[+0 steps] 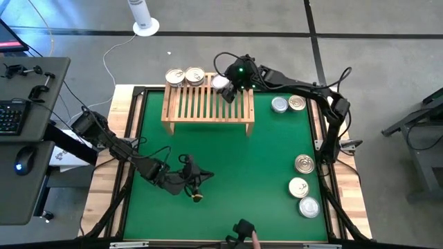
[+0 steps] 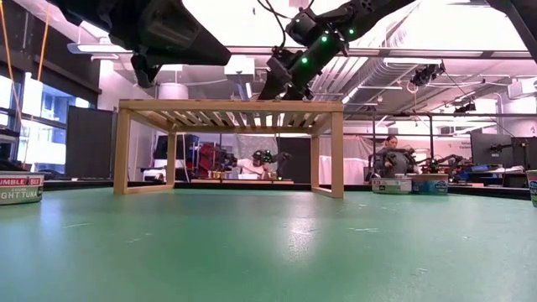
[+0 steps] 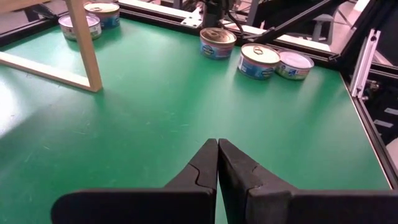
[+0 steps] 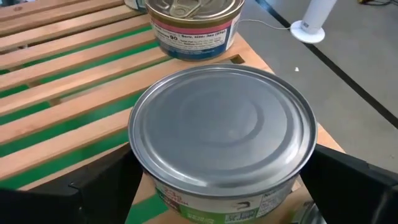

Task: Stack canned seafood by type on shelf
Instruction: Put the green white tuna can on the shelf

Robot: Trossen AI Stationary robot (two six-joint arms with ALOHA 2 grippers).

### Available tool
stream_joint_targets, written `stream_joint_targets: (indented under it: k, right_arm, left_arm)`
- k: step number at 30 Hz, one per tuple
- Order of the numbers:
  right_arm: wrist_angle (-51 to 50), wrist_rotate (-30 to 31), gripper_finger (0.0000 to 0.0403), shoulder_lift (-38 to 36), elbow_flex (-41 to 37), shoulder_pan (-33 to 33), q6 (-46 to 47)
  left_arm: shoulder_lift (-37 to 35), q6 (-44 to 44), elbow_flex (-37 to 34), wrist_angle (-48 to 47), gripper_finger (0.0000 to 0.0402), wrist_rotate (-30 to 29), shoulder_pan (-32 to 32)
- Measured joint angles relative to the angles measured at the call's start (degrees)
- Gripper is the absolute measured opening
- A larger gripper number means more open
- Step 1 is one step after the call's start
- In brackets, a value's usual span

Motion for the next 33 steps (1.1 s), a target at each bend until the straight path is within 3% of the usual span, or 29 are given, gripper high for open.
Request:
stream_joint_targets:
  k: [16, 21, 33]
  right_arm:
    - [1.1, -0.5, 0.04, 0.0, 0.1, -0.4, 0.7]
    - [-2.5, -0.5, 0.04, 0.1, 3.4, -0.4, 1.4]
    - [-11.9, 1.0, 0.0399, 0.0, 5.4, -0.1, -2.5]
  left_arm:
    - [0.0, -0.5, 0.0, 0.0, 0.0, 0.1, 0.5]
    - [0.0, 0.5, 1.6, -1.0, 0.0, 0.2, 1.2]
    - [-4.6, 7.1, 11.2, -17.9, 0.0, -3.1, 5.7]
